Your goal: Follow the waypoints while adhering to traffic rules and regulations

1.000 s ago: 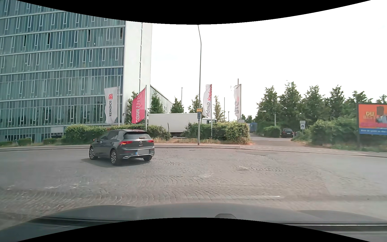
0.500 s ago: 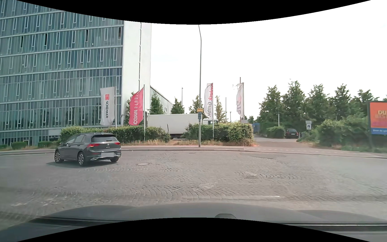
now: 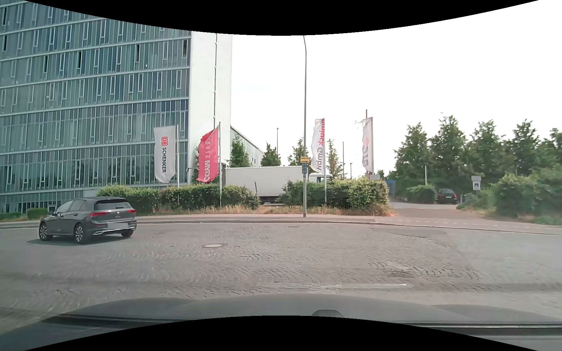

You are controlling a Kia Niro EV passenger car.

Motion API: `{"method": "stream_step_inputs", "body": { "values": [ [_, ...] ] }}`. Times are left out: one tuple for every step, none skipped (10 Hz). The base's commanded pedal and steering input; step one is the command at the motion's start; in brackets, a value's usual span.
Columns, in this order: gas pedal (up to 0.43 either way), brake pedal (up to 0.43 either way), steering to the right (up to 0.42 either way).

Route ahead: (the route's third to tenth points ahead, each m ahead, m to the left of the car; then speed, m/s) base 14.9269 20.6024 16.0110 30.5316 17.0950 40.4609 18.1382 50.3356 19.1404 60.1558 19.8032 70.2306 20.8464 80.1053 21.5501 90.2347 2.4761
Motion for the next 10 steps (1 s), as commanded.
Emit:
{"method": "stream_step_inputs", "body": {
  "values": [
    [0.118,0.000,-0.250],
    [0.118,0.000,-0.264],
    [0.138,0.000,-0.291],
    [0.157,0.000,-0.315],
    [0.177,0.000,-0.346],
    [0.177,0.000,-0.378],
    [0.189,0.000,-0.400],
    [0.189,0.000,-0.429],
    [0.189,0.000,-0.464],
    [0.189,0.000,-0.490]
  ]
}}
